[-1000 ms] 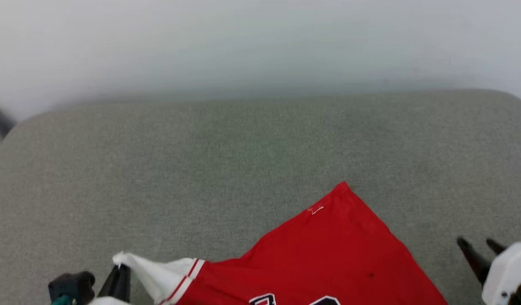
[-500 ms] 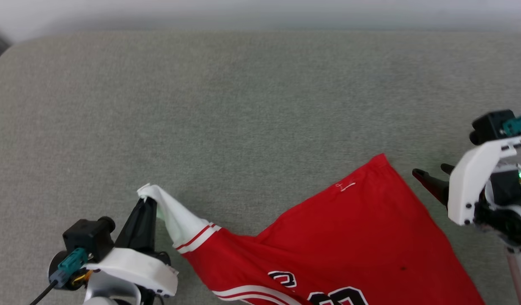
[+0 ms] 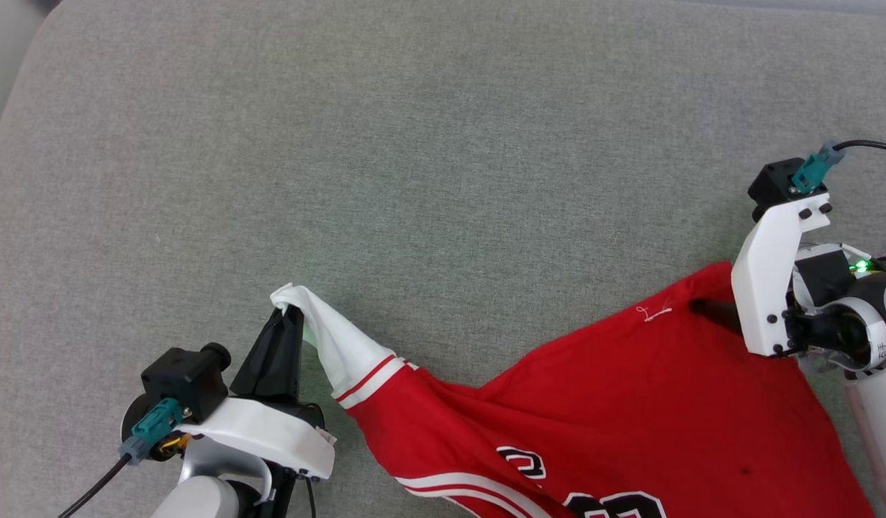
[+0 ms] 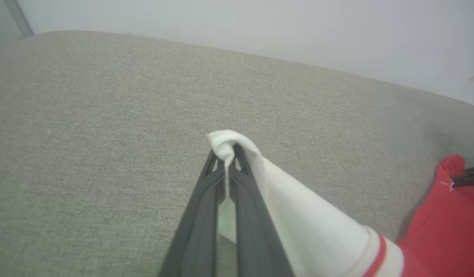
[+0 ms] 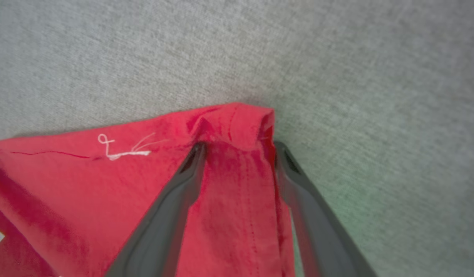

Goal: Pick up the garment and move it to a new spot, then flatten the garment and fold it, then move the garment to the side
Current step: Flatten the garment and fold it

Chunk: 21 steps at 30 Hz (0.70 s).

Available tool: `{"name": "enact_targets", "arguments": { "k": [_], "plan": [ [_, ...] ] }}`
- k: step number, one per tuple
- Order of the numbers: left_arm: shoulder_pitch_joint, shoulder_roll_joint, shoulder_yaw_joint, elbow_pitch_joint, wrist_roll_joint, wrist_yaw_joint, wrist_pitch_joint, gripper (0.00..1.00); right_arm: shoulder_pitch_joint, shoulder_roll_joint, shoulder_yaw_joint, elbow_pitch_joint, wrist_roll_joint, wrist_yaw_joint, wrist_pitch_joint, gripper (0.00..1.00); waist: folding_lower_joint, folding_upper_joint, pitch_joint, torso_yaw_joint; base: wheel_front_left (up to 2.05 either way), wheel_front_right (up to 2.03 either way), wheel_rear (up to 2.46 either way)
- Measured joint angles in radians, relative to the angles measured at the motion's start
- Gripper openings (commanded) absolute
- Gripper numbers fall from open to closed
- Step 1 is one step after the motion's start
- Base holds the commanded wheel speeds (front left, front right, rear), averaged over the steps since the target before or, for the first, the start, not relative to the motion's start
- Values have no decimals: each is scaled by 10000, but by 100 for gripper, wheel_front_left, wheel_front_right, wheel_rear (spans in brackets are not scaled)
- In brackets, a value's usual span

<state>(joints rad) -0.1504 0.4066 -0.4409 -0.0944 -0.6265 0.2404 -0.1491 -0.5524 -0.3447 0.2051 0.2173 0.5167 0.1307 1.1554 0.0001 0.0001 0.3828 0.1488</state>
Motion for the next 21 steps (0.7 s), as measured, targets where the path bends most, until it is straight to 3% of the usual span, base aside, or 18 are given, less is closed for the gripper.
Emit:
{"name": "enact_targets", "arguments": {
  "k": [1,8,14,21],
  "plan": [
    [-12,-15,-13,52,-12,-2,-27,0,-19,-27,17,52,52,0,25,0,-1,0,2,33,0,0,0],
    [-5,13,33,316,-117,-25,-50,0,-9,-19,407,334,489,0,-497,0,0,0,-344,14,0,0,0],
    [-27,372,267,499,-213,-48,67,0,50,-109,566,431,447,2,-1891,0,0,0,-1162,-176,0,0,0],
    [-951,658,640,1005,-573,-389,431,0,46,-128,184,905,0,2,-3323,0,-2,0,-2504,-610,0,0,0]
  ]
}}
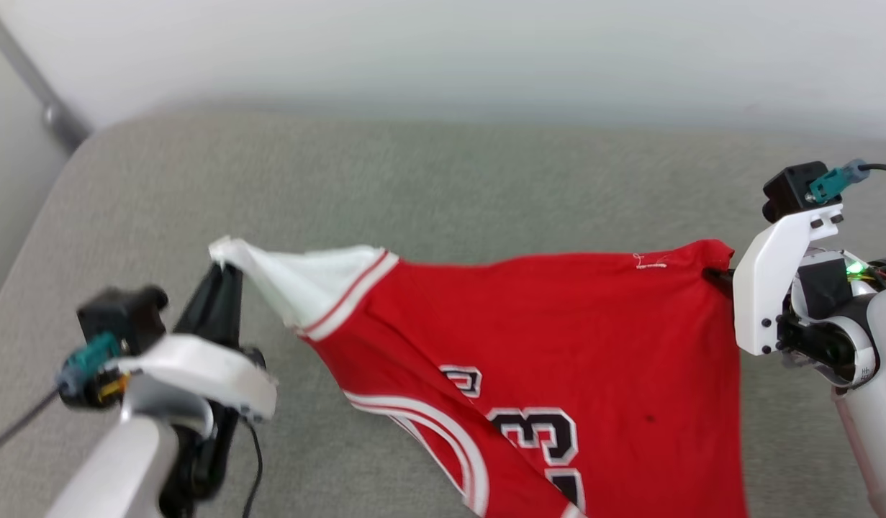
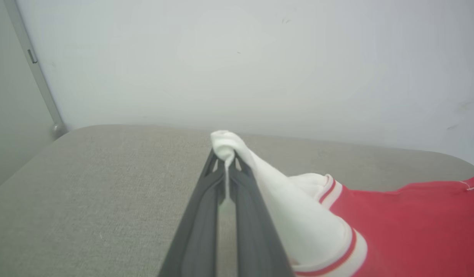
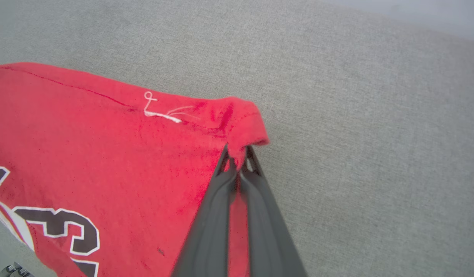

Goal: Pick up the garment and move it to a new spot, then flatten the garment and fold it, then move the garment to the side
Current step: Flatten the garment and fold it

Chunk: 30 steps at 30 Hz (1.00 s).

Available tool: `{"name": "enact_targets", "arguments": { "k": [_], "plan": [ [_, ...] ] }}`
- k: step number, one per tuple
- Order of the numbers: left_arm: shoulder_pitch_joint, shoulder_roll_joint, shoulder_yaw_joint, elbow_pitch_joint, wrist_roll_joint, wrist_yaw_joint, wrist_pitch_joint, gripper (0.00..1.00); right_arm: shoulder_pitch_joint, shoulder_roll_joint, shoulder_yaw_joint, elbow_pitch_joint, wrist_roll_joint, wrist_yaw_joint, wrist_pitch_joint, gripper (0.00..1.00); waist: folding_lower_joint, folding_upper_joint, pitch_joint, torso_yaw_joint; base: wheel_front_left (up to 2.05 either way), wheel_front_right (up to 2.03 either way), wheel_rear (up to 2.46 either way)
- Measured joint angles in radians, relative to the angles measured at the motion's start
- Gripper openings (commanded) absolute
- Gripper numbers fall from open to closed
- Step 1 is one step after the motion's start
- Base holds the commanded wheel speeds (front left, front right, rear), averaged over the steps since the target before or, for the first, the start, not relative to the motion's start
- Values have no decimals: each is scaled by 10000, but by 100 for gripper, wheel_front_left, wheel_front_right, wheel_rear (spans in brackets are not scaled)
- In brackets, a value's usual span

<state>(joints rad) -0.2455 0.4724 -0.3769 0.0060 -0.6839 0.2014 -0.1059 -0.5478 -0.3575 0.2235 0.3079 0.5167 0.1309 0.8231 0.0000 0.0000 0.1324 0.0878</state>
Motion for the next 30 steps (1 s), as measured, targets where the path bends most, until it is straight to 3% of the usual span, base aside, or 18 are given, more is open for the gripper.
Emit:
{"name": "enact_targets", "arguments": {
  "k": [7,14,21,30],
  "plan": [
    [-1952,-77,13,993,-86,-353,602,0,-430,59,-299,424,-151,0,-773,0,-2,0,-1096,-657,0,0,0],
    [-4602,-288,-79,2811,58,-918,803,0,-1789,-69,-451,899,-420,0,-1743,0,-3,0,-1192,-1130,0,0,0],
    [-7836,-238,105,4477,435,-1398,581,0,-4035,-119,-692,1110,-886,2,-2577,0,-1,0,-112,-1191,0,0,0],
    [-11855,-12,512,5526,826,-1682,109,0,-7629,40,-1127,1528,-1569,6,-3754,0,2,0,2261,-1336,0,0,0]
  ]
}}
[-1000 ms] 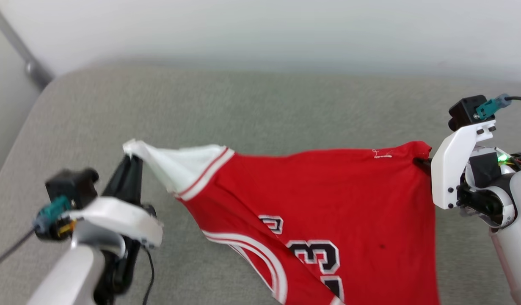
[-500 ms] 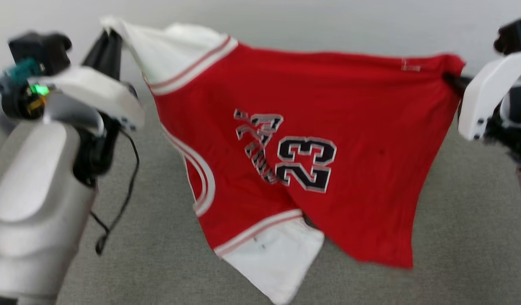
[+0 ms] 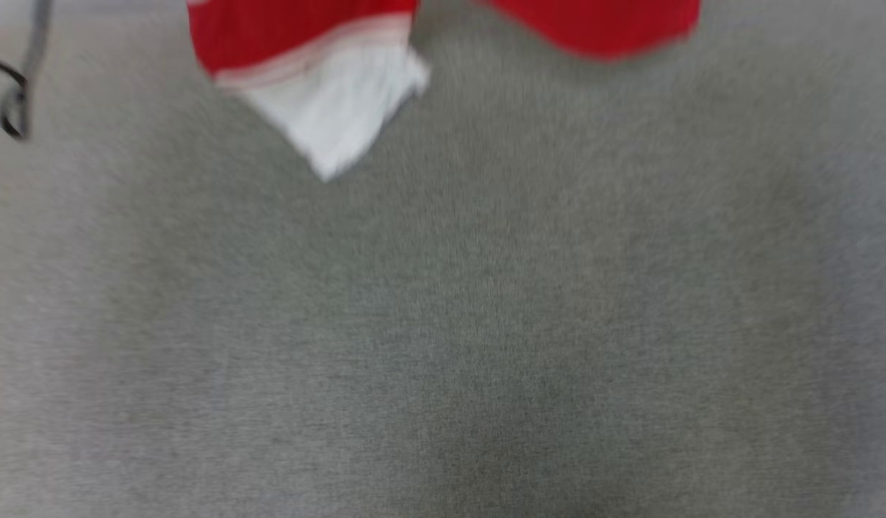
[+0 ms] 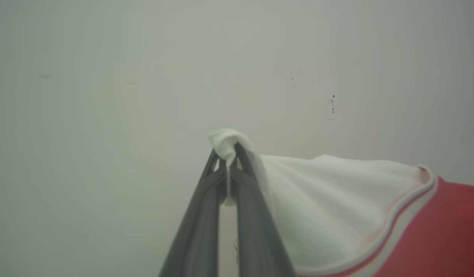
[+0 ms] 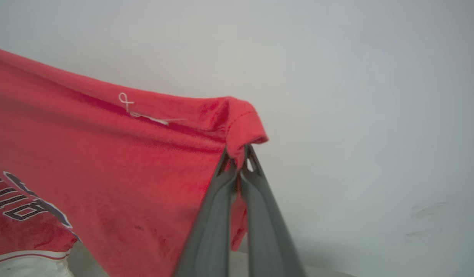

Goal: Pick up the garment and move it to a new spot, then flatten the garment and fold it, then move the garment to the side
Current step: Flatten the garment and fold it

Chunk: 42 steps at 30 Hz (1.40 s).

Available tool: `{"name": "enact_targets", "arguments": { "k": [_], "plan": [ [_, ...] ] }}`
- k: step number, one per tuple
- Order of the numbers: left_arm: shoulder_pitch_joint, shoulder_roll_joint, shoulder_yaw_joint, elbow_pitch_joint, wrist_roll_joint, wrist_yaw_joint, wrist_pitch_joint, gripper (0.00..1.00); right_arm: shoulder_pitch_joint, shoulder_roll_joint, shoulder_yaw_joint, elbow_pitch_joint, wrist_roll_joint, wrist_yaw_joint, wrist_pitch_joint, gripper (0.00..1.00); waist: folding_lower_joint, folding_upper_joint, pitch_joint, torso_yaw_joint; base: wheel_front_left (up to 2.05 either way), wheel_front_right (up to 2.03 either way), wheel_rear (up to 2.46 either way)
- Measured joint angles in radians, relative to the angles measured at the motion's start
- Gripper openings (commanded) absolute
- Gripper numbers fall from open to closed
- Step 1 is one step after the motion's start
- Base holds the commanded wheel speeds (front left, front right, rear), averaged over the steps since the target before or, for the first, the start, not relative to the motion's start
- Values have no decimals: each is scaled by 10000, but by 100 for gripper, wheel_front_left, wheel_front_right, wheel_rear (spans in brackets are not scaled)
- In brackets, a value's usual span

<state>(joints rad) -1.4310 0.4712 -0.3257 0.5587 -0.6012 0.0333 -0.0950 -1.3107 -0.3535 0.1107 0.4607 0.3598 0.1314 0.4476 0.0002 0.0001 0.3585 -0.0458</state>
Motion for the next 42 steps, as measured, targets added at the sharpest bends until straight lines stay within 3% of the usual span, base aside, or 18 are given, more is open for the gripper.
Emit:
{"name": "enact_targets", "arguments": {
  "k": [10,21,26,32,42],
  "plan": [
    [-2363,190,40,920,263,-343,-324,0,-2766,113,531,1256,-205,2,-1361,0,2,0,2540,-177,0,0,0],
    [-2570,-59,81,2359,2,-780,-978,0,-3352,127,1718,2830,543,0,-2382,0,2,0,4100,-158,0,0,0],
    [-2054,-280,228,3041,-314,-1055,-1354,0,-3088,111,2316,3371,1032,0,-2869,0,0,0,3942,-54,0,0,0],
    [-296,-560,491,3603,-761,-1407,-1636,0,-1494,-42,3229,3718,1691,2,-3567,0,-1,0,3060,58,0,0,0],
    [5447,-1099,1593,2349,-1062,-1530,-1651,0,2831,-660,4357,2968,2880,4,-4464,0,-2,0,710,321,0,0,0]
  ]
}}
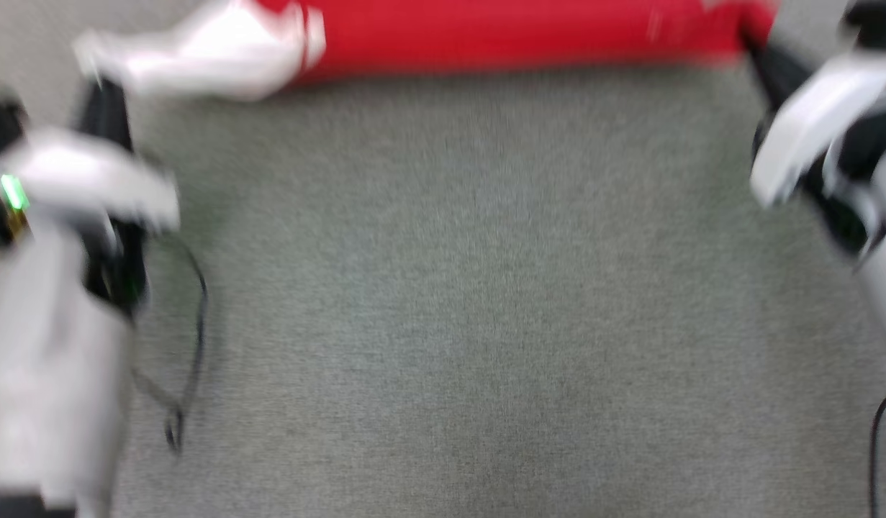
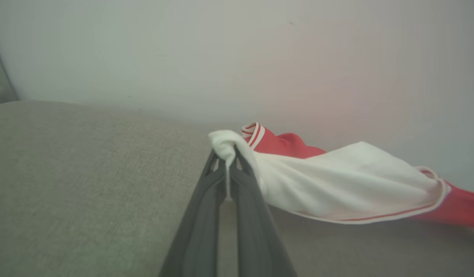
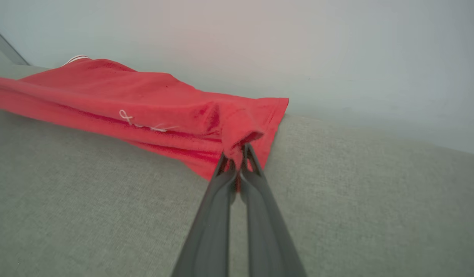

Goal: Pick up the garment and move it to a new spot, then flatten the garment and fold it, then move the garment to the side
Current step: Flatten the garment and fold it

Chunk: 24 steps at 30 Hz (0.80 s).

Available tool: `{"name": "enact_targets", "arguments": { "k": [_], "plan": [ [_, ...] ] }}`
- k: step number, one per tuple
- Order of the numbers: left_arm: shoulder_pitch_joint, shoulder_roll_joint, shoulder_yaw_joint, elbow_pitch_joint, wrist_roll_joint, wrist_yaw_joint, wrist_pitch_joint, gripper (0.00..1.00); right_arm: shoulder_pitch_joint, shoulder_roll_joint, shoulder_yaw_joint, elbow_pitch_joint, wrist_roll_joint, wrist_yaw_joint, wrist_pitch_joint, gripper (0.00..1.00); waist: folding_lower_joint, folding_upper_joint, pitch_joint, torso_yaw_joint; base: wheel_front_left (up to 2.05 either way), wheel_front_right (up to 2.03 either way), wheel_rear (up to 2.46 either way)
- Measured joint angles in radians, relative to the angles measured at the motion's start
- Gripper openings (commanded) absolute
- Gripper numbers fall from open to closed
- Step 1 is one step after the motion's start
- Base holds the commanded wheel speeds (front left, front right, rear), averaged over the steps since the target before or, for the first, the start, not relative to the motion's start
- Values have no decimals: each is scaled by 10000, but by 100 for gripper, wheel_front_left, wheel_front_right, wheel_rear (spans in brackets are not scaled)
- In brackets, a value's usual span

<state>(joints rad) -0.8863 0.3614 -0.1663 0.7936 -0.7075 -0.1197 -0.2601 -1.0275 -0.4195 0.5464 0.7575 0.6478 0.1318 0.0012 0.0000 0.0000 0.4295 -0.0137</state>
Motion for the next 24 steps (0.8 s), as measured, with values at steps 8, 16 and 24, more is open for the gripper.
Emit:
{"name": "enact_targets", "arguments": {
  "k": [8,16,24],
  "plan": [
    [4852,-451,268,-1969,190,621,2,0,3691,-408,-171,-1108,407,4,104,0,-4,0,-2162,175,0,0,0],
    [8531,-151,326,-4757,151,1787,905,0,7132,-541,-1503,-2499,163,17,612,0,-5,0,-3888,393,0,0,0],
    [11246,150,408,-7848,-6,3068,2173,0,10389,157,-3812,-4684,-736,17,1797,0,-5,0,-4754,643,0,0,0]
  ]
}}
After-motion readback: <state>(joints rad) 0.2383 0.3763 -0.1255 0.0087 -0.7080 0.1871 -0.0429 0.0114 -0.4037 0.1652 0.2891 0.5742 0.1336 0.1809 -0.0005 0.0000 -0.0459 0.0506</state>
